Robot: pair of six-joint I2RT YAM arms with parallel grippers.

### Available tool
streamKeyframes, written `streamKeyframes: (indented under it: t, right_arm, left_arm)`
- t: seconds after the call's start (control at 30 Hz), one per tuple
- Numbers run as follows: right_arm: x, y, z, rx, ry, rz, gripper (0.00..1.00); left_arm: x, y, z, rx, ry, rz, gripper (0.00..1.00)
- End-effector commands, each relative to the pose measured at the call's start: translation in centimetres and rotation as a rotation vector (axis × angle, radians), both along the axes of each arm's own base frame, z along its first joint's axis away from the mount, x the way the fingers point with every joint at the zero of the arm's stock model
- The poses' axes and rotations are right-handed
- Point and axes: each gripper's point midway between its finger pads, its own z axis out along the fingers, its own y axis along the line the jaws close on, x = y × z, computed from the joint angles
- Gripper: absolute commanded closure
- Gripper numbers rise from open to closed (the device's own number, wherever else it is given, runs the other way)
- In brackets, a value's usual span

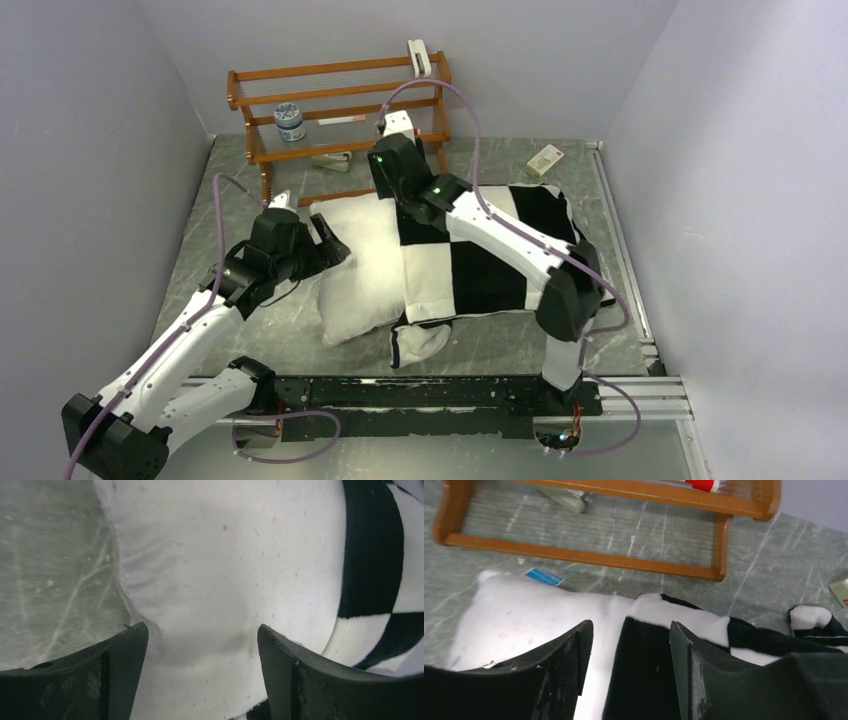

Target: Put the pillow into the pillowcase

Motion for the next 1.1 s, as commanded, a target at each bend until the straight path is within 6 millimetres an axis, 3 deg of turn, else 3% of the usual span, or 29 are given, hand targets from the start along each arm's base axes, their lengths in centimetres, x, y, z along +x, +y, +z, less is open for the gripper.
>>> streamKeyframes:
  t: [0.0,0.17,0.33,0.4,0.47,0.53,0.6,0.67,0.77,0.87,0.97,1.07]
  right_arm:
    - [2.7,0.6,-2.7,-0.058,0.045,0.039,0.39]
    - [4.3,1.1,-5.9,-0.101,0.133,0.075,0.39]
    - [5.3,-0.1,-8.8,-0.222,0.177,0.034,0.39]
    - [5.5,-0.1,-9.6,-0.245,0.188,0.039,0.41]
    - [5.7,-0.1,-10.4,-0.263,0.206,0.039,0.50]
    - [5.9,0.2,-10.7,-0.264,0.220,0.046,0.72]
    - [5.8,1.0,-10.0,-0.231,0.220,0.066,0.96]
    - [5.3,3.0,-8.3,-0.171,0.205,0.128,1.00]
    - [3.8,7.1,-5.3,-0.047,0.214,0.263,1.00]
    - [1.0,11.1,-0.9,0.111,0.179,0.402,1.00]
    - [-2.1,13.7,1.8,0.342,0.176,0.524,1.00]
    - [-4.2,14.9,2.6,0.475,0.152,0.566,1.00]
  left_arm:
    - [2.2,2.6,1.9,0.109,-0.080,0.084,0.16]
    - [4.9,1.6,1.7,0.073,-0.074,0.021,0.12]
    - [6.0,0.9,-2.1,0.041,0.002,-0.042,0.11]
    - [5.8,-0.3,-3.6,0.004,0.020,-0.105,0.12]
    - [5.4,-2.2,-4.4,-0.080,0.024,-0.184,0.18]
    - [5.3,-4.2,-4.5,-0.191,0.005,-0.246,0.43]
    - [4.8,-5.4,-4.3,-0.274,-0.013,-0.278,0.77]
    - [4.7,-6.0,-3.2,-0.321,-0.060,-0.290,0.93]
    - [4.9,-6.7,-1.1,-0.359,-0.117,-0.298,0.95]
    - [5.0,-8.1,0.1,-0.412,-0.129,-0.311,0.95]
    - [4.7,-10.1,1.1,-0.478,-0.137,-0.345,0.95]
    - [4.8,-11.5,1.6,-0.488,-0.141,-0.354,0.95]
